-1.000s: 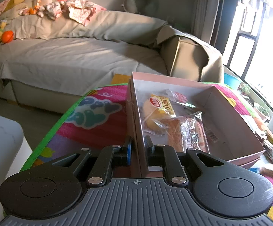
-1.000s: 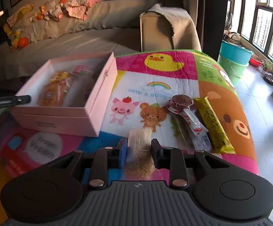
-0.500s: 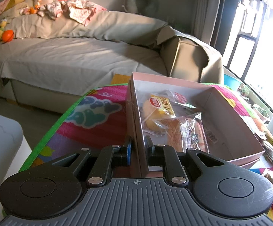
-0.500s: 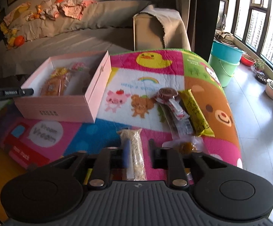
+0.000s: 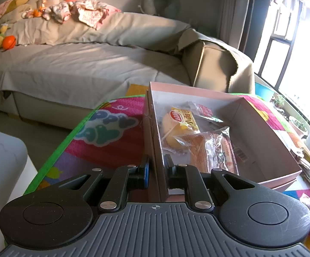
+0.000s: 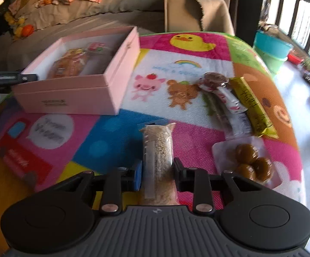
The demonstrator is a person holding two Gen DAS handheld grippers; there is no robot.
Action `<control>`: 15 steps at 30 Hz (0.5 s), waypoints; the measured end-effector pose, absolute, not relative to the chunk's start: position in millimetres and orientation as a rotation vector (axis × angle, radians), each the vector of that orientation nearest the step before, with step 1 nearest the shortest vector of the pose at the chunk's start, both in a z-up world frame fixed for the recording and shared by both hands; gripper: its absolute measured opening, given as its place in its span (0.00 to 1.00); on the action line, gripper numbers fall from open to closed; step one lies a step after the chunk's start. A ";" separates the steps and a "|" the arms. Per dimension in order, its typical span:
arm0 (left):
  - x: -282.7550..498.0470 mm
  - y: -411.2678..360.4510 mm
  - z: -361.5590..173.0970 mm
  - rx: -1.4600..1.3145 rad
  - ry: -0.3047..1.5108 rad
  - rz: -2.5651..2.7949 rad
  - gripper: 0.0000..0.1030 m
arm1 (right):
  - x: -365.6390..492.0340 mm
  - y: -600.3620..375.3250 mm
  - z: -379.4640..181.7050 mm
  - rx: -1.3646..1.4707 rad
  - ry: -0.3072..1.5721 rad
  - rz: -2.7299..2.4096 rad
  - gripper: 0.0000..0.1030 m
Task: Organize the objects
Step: 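Lift the grain-stick packet and lower it into the pink box with the right tool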
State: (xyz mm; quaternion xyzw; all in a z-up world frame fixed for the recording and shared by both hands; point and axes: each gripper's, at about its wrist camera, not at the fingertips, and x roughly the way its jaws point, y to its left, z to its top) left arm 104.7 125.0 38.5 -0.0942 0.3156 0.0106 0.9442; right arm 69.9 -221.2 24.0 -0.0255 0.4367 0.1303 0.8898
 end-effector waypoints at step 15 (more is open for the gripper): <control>104.5 124.4 37.6 -0.196 0.641 0.019 0.16 | 44.0 -202.8 129.9 -0.045 0.656 0.365 0.28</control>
